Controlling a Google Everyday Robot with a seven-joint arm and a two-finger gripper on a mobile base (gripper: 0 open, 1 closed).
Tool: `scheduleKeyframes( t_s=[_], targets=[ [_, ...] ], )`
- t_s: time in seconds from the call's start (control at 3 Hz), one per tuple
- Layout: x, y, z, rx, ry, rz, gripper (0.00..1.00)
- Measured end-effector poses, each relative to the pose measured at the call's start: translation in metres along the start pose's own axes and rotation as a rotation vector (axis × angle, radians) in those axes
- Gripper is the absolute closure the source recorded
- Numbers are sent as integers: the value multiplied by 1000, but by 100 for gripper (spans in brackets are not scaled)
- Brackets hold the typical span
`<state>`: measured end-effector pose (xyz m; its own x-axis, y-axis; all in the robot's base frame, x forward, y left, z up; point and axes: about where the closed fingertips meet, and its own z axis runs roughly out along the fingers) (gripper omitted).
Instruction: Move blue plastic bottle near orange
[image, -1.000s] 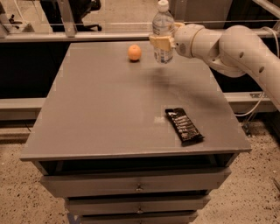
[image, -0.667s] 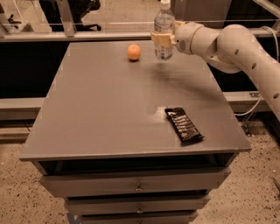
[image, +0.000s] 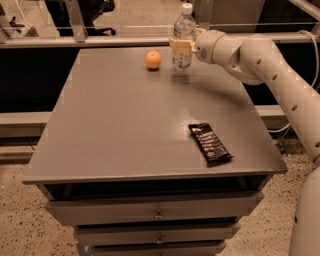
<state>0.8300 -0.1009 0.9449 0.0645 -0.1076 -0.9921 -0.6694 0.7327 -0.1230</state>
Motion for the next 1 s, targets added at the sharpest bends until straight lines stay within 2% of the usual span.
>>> scheduleKeyframes(
  t_s=[0.33, 0.67, 1.0],
  targets=[
    [4, 3, 17, -31, -13, 20, 100],
    [7, 4, 24, -40, -11, 32, 100],
    [10, 5, 29, -45, 7, 47, 82]
  ],
)
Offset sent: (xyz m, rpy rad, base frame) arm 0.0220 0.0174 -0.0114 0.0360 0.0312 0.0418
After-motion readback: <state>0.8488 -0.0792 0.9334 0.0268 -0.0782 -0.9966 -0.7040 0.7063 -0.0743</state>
